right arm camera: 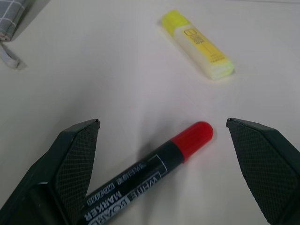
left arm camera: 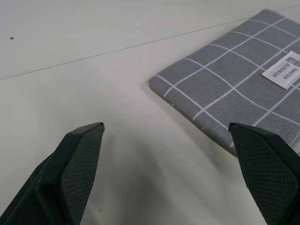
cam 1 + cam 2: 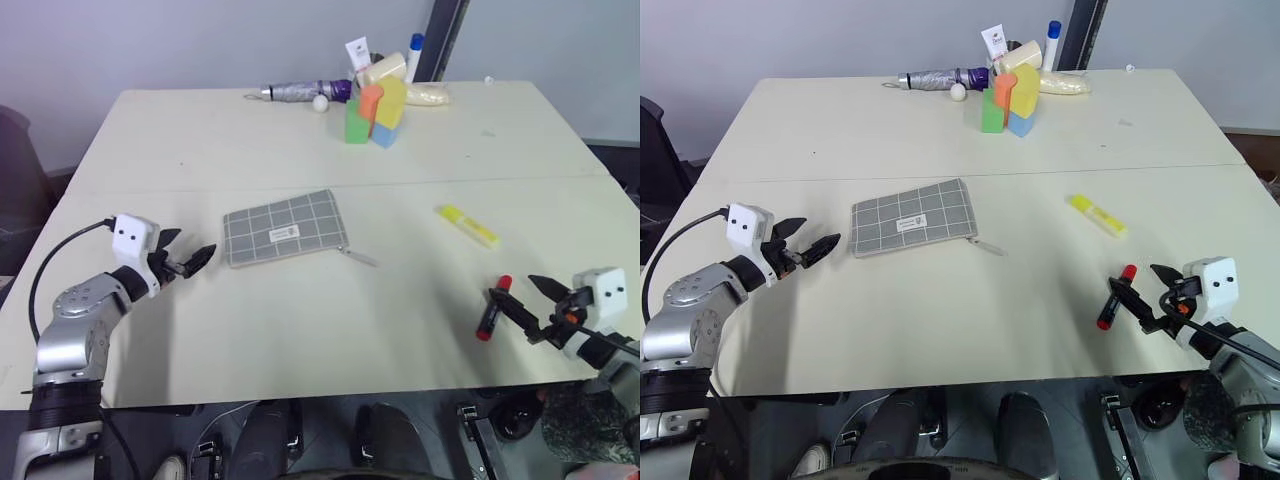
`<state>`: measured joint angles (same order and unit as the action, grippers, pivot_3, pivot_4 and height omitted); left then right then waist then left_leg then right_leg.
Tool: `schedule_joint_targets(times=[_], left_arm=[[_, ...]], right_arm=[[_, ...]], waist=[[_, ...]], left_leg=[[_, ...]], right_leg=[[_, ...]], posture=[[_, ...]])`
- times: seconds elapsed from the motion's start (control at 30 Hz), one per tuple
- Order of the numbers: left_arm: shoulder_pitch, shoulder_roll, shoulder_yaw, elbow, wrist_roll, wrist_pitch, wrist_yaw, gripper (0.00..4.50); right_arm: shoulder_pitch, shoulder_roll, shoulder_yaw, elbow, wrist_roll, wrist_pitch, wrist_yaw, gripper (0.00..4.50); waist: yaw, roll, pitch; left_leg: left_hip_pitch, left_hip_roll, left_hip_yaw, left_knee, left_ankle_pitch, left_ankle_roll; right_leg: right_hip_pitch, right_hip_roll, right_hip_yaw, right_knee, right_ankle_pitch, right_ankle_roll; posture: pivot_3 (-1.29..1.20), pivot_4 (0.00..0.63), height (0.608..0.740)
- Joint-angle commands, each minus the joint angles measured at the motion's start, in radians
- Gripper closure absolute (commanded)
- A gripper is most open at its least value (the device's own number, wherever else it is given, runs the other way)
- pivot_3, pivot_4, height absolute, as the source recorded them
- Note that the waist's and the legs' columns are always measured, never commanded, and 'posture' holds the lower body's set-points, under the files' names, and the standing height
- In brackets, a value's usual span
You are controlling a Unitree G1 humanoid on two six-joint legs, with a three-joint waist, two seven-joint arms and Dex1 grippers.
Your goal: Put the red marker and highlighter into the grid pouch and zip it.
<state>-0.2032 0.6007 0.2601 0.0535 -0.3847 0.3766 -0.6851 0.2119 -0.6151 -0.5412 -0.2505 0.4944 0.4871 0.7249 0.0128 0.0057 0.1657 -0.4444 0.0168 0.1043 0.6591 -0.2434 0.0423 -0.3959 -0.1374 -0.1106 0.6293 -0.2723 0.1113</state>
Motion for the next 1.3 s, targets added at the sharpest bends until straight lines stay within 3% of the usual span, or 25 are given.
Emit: schedule_joint_targets(times=[0.03,0.43,0.9,1.0,1.23,1.3], left_arm=[[0.0,0.012,0.034,-0.045,-0.018,-0.01,0.003,0.02],[-0.017,0.0,0.034,-0.032,-0.011,-0.028,0.043,0.02],[0.117,-0.008,0.071,-0.115,0.035,-0.136,0.113,0.02],[0.133,0.027,0.072,-0.09,0.101,-0.211,0.122,0.0],[0.113,0.089,-0.003,0.008,0.223,-0.403,0.067,0.0],[0.111,0.104,-0.021,0.032,0.248,-0.439,0.049,0.0]], right_arm=[[-0.005,-0.023,-0.009,-0.008,0.003,-0.022,0.006,0.0],[-0.091,-0.024,0.058,0.008,-0.004,-0.018,-0.006,0.0],[-0.377,0.016,0.319,-0.035,-0.006,0.058,-0.043,0.0],[-0.499,0.071,0.454,0.028,-0.087,0.064,-0.097,0.86],[-0.792,0.247,0.597,0.34,-0.27,0.064,-0.29,4.48],[-0.834,0.276,0.62,0.396,-0.309,0.054,-0.317,4.48]], waist=[[0.0,0.0,0.0],[-0.001,0.0,0.0],[-0.001,0.001,0.001],[-0.004,0.0,0.001],[-0.023,0.0,0.002],[-0.025,0.0,0.002]], left_leg=[[0.0,0.0,0.0,0.0,0.0,0.0],[0.0,0.0,0.0,-0.001,0.0,0.0],[0.0,0.0,0.0,-0.002,0.001,-0.001],[-0.001,0.0,0.001,-0.002,0.001,-0.001],[-0.001,-0.001,0.002,-0.007,0.003,-0.004],[-0.002,-0.001,0.004,-0.009,0.008,-0.01]], right_leg=[[0.0,0.0,0.0,0.0,0.0,0.0],[0.0,0.0,0.0,0.0,0.0,0.0],[-0.002,0.0,0.0,0.0,0.0,0.0],[-0.002,-0.001,0.0,0.0,0.0,-0.001],[-0.007,-0.001,-0.001,0.0,0.003,-0.001],[-0.009,0.0,-0.001,0.001,0.004,0.0]], posture=[[0.0,0.15,0.74],[0.0,0.15,0.74],[0.0,0.15,0.74],[0.0,0.15,0.74],[0.0,0.15,0.74],[0.0,0.15,0.74]])
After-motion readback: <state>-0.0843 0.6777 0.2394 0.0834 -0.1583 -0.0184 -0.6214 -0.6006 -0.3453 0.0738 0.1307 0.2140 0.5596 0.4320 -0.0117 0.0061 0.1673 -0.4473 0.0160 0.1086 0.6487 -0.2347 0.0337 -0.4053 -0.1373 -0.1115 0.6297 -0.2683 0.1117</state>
